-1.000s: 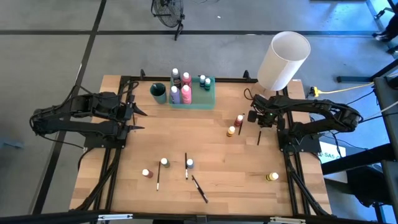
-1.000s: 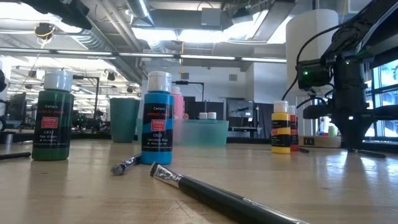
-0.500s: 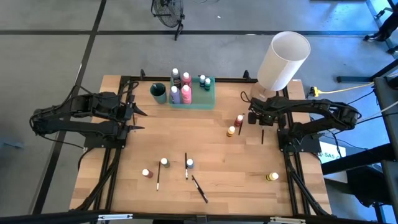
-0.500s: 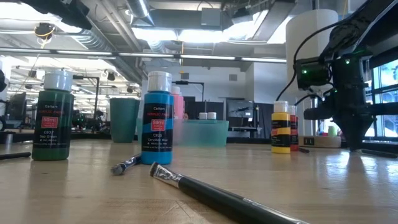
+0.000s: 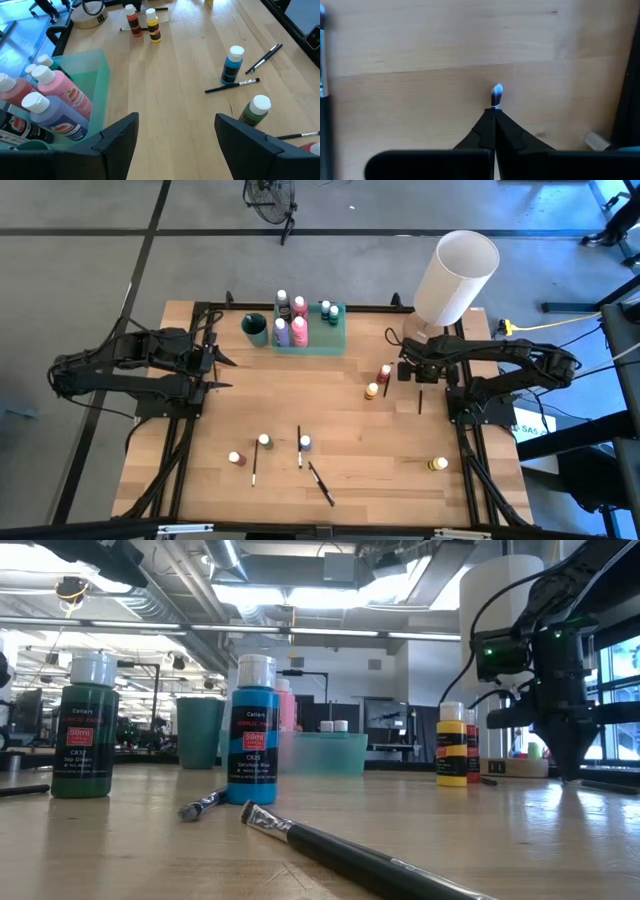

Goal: Pick & Place Paint Supplies
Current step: Put the silver paintbrush into the green cup

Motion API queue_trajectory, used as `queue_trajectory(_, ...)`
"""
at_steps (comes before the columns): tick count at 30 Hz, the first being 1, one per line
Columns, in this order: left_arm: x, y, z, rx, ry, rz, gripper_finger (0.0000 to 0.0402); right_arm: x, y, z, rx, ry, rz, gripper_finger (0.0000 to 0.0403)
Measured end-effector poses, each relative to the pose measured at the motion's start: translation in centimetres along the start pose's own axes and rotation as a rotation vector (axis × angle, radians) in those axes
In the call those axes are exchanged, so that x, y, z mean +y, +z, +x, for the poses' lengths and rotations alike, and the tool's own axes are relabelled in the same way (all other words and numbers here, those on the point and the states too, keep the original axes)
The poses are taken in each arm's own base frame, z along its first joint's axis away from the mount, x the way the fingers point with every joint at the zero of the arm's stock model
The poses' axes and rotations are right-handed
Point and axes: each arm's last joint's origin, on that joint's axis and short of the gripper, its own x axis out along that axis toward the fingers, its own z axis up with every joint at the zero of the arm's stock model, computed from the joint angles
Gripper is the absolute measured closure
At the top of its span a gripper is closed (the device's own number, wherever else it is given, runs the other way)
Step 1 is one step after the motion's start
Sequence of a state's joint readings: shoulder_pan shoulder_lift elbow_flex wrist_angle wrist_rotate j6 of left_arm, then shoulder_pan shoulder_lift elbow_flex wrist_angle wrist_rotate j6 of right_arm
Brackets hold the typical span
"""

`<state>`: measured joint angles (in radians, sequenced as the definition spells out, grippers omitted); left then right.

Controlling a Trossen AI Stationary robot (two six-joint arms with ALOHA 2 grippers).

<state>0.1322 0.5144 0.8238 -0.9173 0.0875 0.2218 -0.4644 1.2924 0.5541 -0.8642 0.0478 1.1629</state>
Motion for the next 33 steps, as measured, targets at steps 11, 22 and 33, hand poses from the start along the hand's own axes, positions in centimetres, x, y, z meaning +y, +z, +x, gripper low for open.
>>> queue_trajectory(11, 0.0, 0.0, 0.0, 0.0, 0.0, 0.0, 0.0143, 0.47, 0.29, 0.69, 0.035, -0.034, 0.005, 0.0402)
queue_trajectory(22, 0.0, 0.0, 0.0, 0.0, 0.0, -0.001, 0.0143, 0.4, 0.79, 0.89, 0.056, -0.028, 0.032, 0.0402)
queue_trajectory(33, 0.0, 0.0, 0.0, 0.0, 0.0, -0.002, 0.0143, 0.44, 0.78, 0.9, 0.06, -0.021, 0.013, 0.0403)
